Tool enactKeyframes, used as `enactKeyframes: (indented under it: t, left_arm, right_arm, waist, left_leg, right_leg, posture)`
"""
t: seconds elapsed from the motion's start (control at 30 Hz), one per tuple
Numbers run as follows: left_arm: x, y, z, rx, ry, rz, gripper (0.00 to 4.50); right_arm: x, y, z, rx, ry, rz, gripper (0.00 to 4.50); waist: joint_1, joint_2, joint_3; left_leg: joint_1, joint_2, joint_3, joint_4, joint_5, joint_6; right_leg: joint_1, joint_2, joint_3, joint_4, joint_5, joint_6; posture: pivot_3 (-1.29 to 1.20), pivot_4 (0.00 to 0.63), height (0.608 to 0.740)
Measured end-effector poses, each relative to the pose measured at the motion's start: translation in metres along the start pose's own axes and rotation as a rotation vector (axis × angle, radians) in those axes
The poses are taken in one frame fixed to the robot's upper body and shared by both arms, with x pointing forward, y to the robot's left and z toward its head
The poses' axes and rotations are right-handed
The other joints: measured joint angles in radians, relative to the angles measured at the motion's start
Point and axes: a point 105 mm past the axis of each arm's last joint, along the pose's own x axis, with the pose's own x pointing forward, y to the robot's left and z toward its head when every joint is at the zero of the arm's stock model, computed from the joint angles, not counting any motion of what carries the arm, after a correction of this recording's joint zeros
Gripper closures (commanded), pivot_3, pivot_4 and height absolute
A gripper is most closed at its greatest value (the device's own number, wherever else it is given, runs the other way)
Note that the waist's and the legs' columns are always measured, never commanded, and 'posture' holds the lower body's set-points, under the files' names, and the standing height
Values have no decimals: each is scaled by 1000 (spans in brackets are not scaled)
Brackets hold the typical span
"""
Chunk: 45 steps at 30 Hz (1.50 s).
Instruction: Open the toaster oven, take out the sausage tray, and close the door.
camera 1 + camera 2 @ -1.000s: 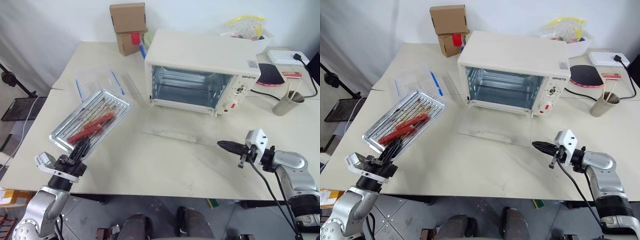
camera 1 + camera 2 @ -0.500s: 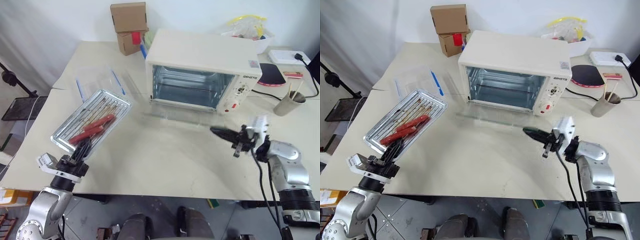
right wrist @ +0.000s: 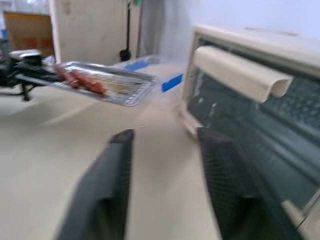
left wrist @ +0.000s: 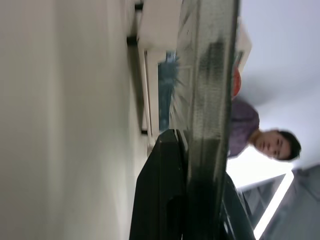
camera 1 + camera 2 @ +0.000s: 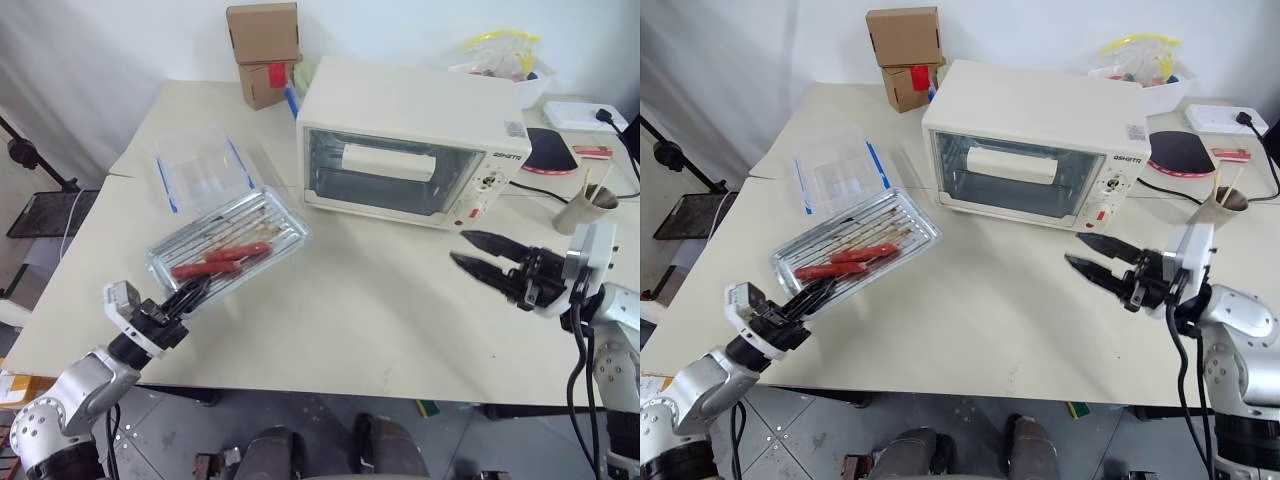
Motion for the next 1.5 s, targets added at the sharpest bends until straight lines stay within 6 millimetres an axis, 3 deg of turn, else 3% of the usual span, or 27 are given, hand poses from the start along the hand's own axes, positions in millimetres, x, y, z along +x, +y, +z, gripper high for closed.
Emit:
enactKeyframes:
  t: [0.13,0.17,0.47,0.73,0.87,1.07,1.2,1.5]
  left_arm:
    - [18,3,-16,-24,177,15,4500]
    - [25,4,-19,-30,220,18,4500]
    - [78,2,-48,-48,594,82,4500]
    - [124,6,-73,-6,786,140,4500]
    - [133,7,-81,-1,826,130,4500]
    - [138,9,-84,30,860,144,4500]
    - [137,11,-86,38,880,153,3644]
    - [124,16,-81,115,865,169,876]
  right_arm:
    - [-14,15,-1,-20,77,21,103]
    - [-19,18,-2,-18,98,14,45]
    - [-48,38,6,-36,202,-56,45]
    - [-89,66,-11,39,297,-140,45]
    - [-104,73,-15,44,329,-177,45]
    - [-108,74,-12,10,330,-193,45]
    - [-108,73,-12,8,329,-197,0]
    - [-102,61,-12,-27,310,-206,0]
  waist:
    - [12,0,0]
    - [15,0,0]
    - [23,0,0]
    - [37,0,0]
    - [33,0,0]
    - [40,2,-1]
    - [39,2,-1]
    - [22,2,-1]
  left_leg:
    - [0,0,-1,0,-2,-3]
    - [0,-1,-1,0,-2,-3]
    - [0,-2,0,0,-1,-2]
    - [0,0,3,0,0,0]
    - [1,0,5,-1,-2,-4]
    - [2,0,3,0,-3,-5]
    - [1,-1,3,-1,-3,-6]
    - [2,-1,3,-3,-3,-6]
  right_leg:
    - [0,0,-1,0,0,0]
    - [0,0,-1,0,0,0]
    - [1,2,0,0,1,2]
    - [2,14,1,-6,2,4]
    - [2,14,2,-7,3,5]
    - [2,8,6,-9,3,5]
    - [2,1,4,-9,3,5]
    - [1,1,3,-8,2,4]
  posture:
    - [0,150,740]
    - [0,150,740]
    - [0,150,740]
    - [0,150,740]
    - [0,150,740]
    - [0,150,740]
    - [0,150,740]
    - [0,150,740]
